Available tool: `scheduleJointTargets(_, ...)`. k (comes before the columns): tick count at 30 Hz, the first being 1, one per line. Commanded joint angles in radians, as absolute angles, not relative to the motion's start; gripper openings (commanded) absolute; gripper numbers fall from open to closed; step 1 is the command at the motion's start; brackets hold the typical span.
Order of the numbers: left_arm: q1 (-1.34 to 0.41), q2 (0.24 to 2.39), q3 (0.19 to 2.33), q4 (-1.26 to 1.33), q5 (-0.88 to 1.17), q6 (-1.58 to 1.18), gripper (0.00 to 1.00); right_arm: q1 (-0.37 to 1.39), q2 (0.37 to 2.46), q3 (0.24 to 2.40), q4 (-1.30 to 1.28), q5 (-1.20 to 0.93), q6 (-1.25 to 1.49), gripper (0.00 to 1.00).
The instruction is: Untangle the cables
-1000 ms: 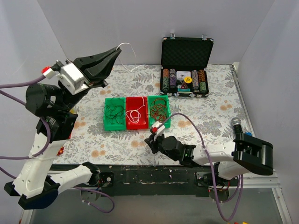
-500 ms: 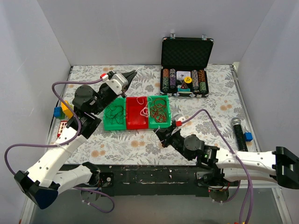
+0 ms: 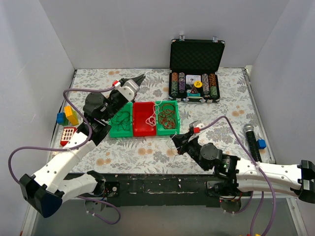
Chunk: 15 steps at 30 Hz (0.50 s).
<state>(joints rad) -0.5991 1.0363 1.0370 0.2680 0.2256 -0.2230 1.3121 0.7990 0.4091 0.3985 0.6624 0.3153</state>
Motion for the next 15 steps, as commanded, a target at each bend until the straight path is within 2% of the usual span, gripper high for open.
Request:
scheduleJointTargets(1, -0.597, 1.042, 0.982, 0.354, 0.100, -0.146, 0.00, 1.319, 0.756, 0.393, 0.380, 0.701, 0.341, 0.01)
scheduleJointTargets(15, -0.597, 1.035, 0.896, 0.387, 0.067, -0.107, 0.00, 1.319, 0.700, 0.391, 0.337, 0.718, 0.359, 0.01)
